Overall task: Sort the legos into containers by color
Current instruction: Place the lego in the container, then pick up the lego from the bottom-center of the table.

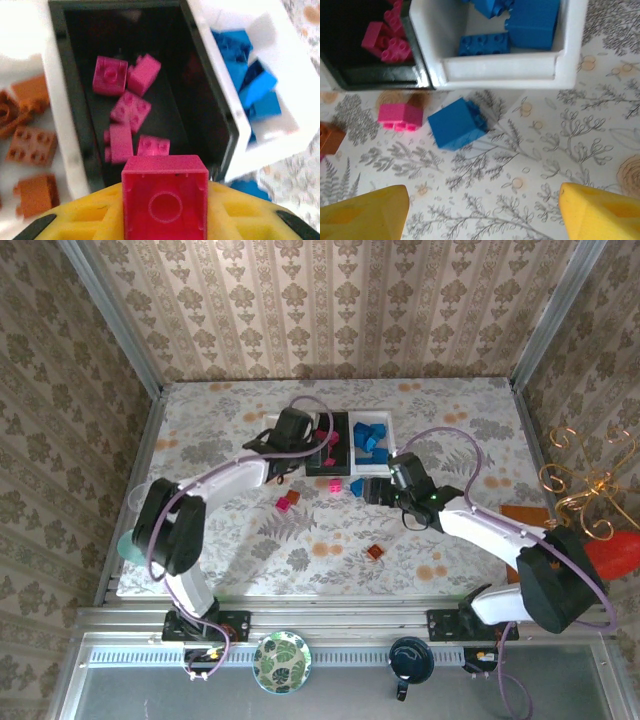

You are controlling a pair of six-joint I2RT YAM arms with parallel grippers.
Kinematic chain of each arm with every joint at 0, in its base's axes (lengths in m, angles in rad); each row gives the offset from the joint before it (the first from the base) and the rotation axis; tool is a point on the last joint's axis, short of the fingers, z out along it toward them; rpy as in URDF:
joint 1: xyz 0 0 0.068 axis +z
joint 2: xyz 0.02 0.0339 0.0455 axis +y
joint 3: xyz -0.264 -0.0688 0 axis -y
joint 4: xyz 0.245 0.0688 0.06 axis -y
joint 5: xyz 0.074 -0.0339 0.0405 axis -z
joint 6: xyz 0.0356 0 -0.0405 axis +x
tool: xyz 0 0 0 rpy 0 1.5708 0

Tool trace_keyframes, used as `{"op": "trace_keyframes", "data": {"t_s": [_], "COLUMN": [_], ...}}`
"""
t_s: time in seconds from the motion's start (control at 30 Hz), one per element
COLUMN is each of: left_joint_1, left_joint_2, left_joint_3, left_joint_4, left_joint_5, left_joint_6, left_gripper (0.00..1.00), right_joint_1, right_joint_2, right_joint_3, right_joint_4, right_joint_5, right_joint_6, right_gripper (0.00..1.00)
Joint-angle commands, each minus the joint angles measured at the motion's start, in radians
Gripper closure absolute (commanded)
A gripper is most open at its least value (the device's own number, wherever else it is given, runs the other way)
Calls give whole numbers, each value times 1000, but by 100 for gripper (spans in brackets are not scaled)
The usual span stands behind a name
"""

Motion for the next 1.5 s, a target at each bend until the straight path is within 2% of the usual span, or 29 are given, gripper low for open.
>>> {"op": "trace_keyframes", "data": {"t_s": [0.0,0.13,0.23,0.4,0.6,0.8,0.93,1.1,1.3,1.47], "left_joint_1": [21,37,37,12,-36,-115,-139,-138,-130,-115], "left_joint_2": [96,203,244,164,-67,-345,-515,-714,-870,-946], "left_joint_3": [113,231,308,294,110,-171,-364,-562,-687,-747], "left_joint_4": [-59,-110,-146,-118,-19,64,83,84,-16,-93], "left_joint_5": [18,18,30,58,88,33,-7,-86,-176,-243], "left_joint_6": [23,17,14,7,-7,-32,-75,-147,-165,-166], "left_gripper": [63,58,47,28,14,1,0,0,0,0], "right_joint_1": [40,86,120,161,231,277,303,311,319,318], "right_joint_2": [-49,-97,-119,-125,-86,18,77,108,90,28], "right_joint_3": [-32,-76,-99,-121,-133,-129,-116,-110,-90,-9], "right_joint_4": [-40,-65,-85,-144,-200,-202,-199,-183,-177,-173], "right_joint_5": [23,28,12,1,-16,-19,-27,-57,-93,-108], "right_joint_6": [18,38,47,65,63,41,26,17,8,-19], "right_gripper": [20,20,20,19,20,21,24,37,64,72]}}
